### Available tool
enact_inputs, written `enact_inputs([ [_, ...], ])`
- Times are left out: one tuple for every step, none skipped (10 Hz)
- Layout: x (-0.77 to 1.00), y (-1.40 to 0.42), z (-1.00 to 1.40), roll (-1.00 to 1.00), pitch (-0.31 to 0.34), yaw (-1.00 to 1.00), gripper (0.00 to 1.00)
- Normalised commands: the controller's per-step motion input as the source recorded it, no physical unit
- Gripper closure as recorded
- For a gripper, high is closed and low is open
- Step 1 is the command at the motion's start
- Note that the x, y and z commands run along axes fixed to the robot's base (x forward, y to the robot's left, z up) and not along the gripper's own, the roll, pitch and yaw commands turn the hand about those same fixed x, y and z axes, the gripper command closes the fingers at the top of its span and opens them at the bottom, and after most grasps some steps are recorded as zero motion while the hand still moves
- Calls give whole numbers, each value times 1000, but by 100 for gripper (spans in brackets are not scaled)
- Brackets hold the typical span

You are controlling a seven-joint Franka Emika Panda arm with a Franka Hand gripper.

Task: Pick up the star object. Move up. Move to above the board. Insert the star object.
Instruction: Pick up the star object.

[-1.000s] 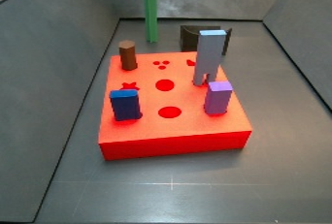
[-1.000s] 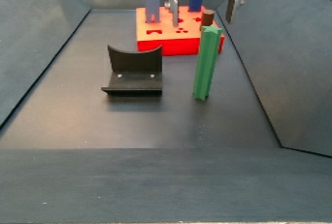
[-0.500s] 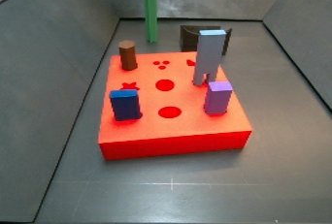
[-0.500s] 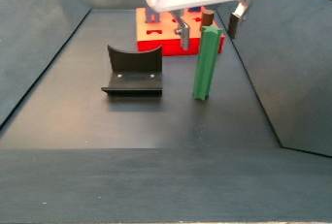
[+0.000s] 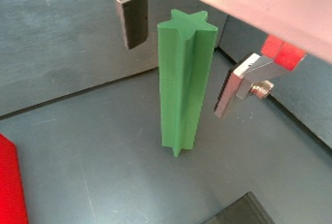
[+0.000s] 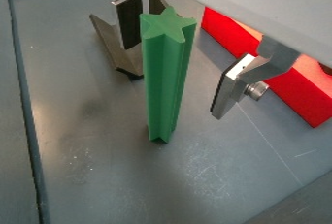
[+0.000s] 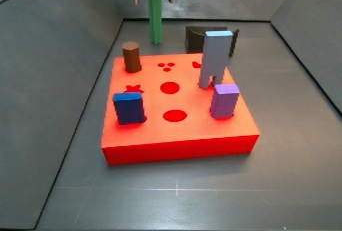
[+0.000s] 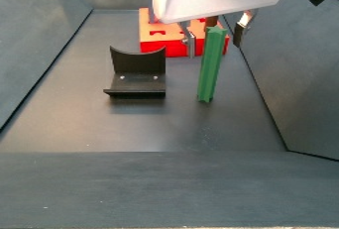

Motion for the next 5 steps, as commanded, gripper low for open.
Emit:
enact_inputs([
  [-180, 0, 0, -20, -60, 20, 0],
  [-157, 0, 0, -4, -49, 9, 0],
  [0, 0, 0, 0, 0, 0, 100],
  [0, 0, 0, 0, 0, 0, 100],
  [0, 0, 0, 0, 0, 0, 100],
])
